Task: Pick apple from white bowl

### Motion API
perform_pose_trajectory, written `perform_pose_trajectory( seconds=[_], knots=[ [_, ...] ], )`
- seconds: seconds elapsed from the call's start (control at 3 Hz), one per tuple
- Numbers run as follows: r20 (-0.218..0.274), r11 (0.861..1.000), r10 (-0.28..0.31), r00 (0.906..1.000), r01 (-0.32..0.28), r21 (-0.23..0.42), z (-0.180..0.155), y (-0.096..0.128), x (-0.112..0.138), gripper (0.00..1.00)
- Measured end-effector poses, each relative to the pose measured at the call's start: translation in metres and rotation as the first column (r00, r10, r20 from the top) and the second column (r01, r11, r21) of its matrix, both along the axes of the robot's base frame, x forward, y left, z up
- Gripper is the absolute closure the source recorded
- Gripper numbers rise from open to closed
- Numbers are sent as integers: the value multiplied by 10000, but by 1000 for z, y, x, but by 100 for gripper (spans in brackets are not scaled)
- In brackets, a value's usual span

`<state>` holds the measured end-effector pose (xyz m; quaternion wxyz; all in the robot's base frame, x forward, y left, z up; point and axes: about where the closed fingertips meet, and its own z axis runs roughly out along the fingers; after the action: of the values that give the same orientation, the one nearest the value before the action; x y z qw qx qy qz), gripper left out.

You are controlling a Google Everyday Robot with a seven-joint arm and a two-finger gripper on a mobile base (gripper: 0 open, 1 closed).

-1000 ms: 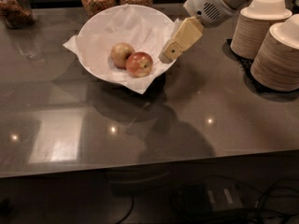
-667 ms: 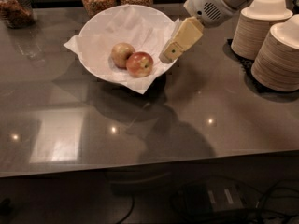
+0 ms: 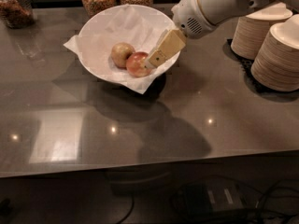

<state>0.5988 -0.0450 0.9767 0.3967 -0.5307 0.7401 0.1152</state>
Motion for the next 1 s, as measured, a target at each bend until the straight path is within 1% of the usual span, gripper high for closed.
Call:
perform_pose_trajectory(
  seconds=[0.33,0.67,1.0],
  knots=[
    [181,9991,87,9998,-95,409,-11,19,9,11],
    [214,9978,193,9996,-206,634,-24,37,21,32],
    [179,9971,227,9996,-240,728,-38,49,33,31]
  ],
)
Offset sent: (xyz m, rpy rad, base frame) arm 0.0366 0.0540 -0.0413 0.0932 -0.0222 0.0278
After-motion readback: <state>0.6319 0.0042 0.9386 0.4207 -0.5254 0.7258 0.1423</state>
